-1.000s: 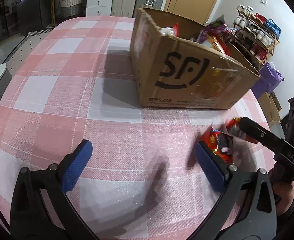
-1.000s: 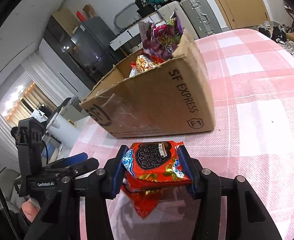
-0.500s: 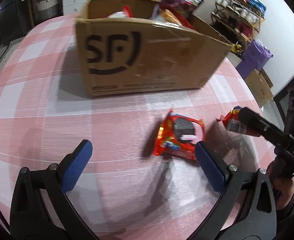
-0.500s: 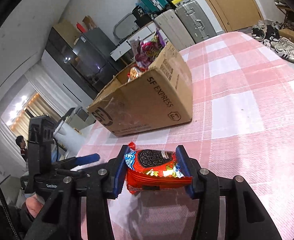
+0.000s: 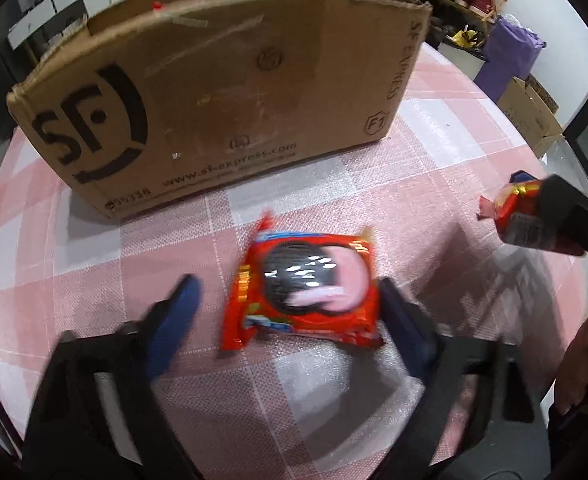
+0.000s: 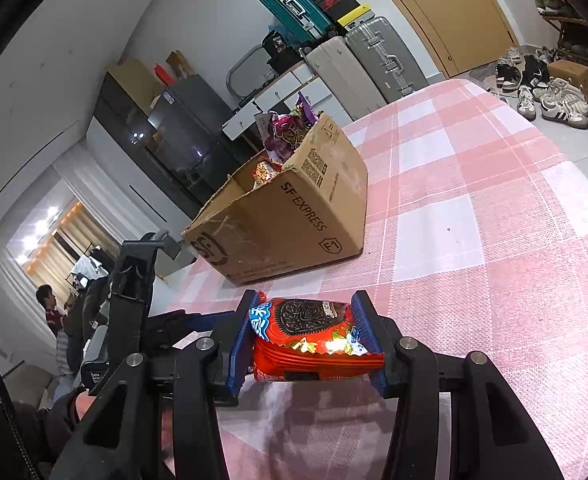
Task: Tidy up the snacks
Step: 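Hold the Oreo pack with the right gripper while the left gripper grasps the other red Oreo pack, then carry both red Oreo packs over the box with both grippers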
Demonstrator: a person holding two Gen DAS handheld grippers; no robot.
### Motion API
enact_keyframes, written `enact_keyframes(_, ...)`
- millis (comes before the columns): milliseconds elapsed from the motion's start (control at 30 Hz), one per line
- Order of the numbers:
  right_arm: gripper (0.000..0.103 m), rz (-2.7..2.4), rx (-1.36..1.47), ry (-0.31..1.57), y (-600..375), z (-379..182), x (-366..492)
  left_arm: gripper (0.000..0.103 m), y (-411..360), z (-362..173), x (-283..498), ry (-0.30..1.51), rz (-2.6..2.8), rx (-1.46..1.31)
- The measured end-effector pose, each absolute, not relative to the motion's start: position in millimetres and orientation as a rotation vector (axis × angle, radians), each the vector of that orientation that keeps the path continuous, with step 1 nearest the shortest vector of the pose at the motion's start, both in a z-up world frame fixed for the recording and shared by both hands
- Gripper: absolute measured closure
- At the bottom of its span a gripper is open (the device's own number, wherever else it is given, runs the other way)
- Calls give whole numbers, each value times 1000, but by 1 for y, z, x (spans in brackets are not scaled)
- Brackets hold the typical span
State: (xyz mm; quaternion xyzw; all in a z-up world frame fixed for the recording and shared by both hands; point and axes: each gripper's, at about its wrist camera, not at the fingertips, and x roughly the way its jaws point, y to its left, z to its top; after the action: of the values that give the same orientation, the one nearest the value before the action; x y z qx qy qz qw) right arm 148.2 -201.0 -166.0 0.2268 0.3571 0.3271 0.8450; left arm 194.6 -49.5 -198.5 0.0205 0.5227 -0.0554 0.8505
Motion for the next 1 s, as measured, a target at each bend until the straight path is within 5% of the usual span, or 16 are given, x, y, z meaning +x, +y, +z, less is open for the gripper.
enact_keyframes(133, 55, 687, 487, 759, -202, -168, 150, 56, -49, -191, 191, 1078, -150, 58)
enact_keyframes(1000, 55, 729, 392, 681, -174, -110, 135, 57, 31, -80, 125, 900, -104, -18)
